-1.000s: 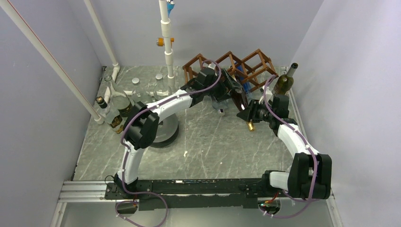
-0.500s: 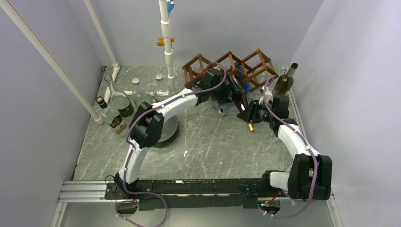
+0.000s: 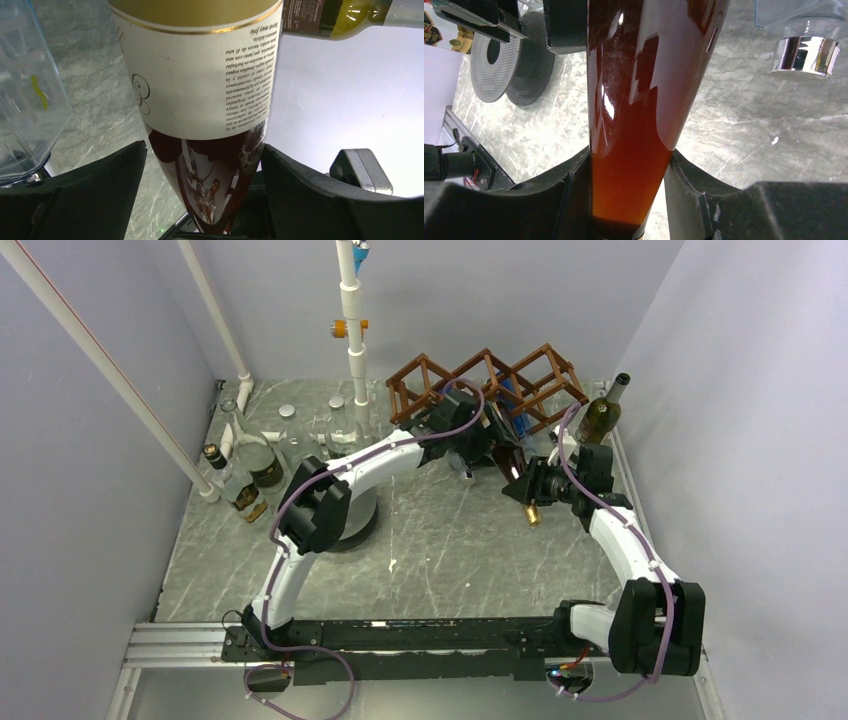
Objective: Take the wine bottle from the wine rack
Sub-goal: Pick up the wine bottle from the wine rack.
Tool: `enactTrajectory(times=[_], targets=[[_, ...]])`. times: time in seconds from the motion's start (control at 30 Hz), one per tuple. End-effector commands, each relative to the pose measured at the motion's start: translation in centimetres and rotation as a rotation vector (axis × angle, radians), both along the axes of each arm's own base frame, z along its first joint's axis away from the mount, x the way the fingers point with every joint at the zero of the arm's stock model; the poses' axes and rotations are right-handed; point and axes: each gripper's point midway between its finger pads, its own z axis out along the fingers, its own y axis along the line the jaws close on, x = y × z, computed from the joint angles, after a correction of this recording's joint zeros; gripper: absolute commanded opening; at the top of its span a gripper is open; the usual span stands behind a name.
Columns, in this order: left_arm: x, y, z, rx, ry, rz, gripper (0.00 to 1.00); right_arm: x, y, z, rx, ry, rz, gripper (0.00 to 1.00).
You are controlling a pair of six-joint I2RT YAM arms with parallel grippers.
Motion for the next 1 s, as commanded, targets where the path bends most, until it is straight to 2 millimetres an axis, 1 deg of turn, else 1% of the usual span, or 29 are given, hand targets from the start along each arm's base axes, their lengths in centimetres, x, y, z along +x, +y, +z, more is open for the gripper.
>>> enactTrajectory(times=[0.0, 0.27, 0.43, 0.67, 0.97], targets=[[0.6, -0.6, 1.2, -0.034, -0.043, 0.0, 0.89, 0.3, 2.7, 8.5, 0.039, -0.326, 0.207, 0.0], [0.6, -0.7, 3.0, -0.104, -0.11, -0.001, 0.86, -0.3, 2.9, 9.1, 0.054, -0.327, 0.225, 0.0], [0.5, -0.8, 4.6, -0.162, -0.166, -0.008, 0.84, -0.6, 3.0, 9.2, 0.054, -0.325, 0.234, 0.0], [-0.2, -0.8, 6.9, -0.225, -0.243, -0.025, 0.84, -1.2, 3.0, 9.5, 0.042, -0.32, 0.25, 0.0], [-1.4, -1.0, 8.9, -0.267, -0.29, -0.055, 0.84, -1.9, 2.8, 10.6, 0.007, -0.329, 0.265, 0.0]])
